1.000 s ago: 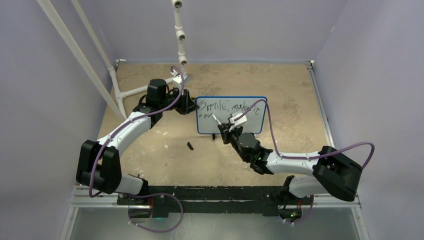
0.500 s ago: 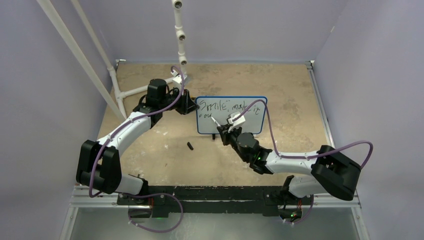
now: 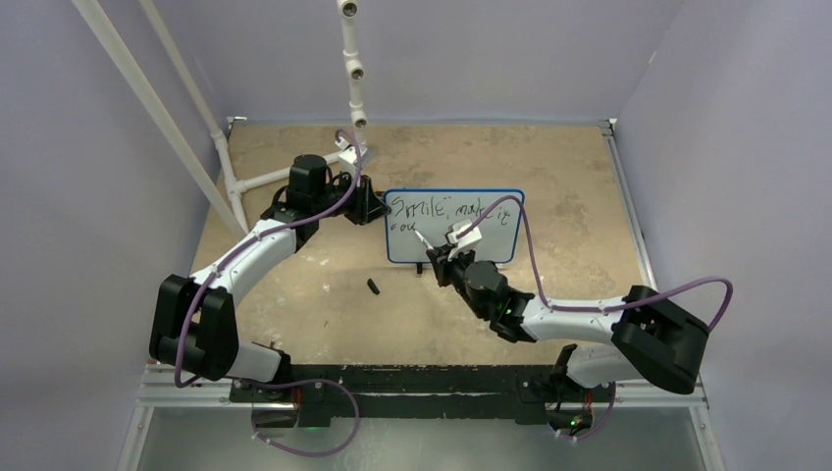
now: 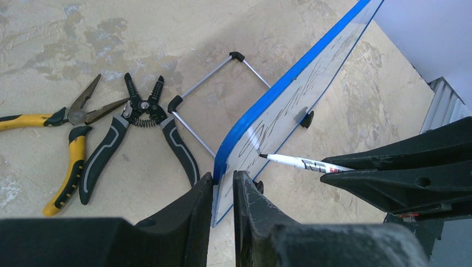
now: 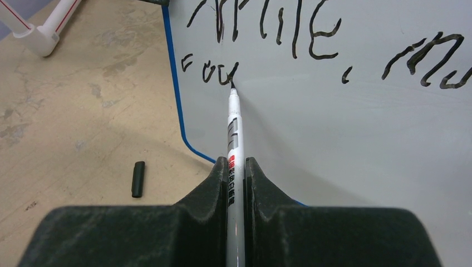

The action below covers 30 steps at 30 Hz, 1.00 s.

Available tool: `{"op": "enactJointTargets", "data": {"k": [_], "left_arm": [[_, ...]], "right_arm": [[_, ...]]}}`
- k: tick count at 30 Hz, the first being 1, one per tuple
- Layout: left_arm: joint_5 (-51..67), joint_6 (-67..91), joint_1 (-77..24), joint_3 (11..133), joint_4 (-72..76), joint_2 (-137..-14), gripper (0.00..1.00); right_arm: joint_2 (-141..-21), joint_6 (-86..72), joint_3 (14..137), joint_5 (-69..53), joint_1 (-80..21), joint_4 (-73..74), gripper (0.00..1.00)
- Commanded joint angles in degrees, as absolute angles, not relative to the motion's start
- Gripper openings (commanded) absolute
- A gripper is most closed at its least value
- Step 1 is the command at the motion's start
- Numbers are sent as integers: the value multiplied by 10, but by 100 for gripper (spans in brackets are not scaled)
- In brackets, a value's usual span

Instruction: Write a sentence on the whiteboard

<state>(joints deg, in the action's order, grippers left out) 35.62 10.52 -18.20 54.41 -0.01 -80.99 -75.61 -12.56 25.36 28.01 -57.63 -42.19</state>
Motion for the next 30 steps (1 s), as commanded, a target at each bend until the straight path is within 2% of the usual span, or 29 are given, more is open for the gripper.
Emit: {"op": "enactJointTargets", "data": {"k": [1,10,30], "left_arm": [[370,111,-188,539,19,-806,18],[371,112,-188,539,20,-806,18],[371,112,-189,538,21,-808,18]], "right_arm": [[-734,-127,244,319,-575,-415,0],[-689,-106,217,309,-576,-458,0],[-726,-91,245,313,-576,-483,0]]}}
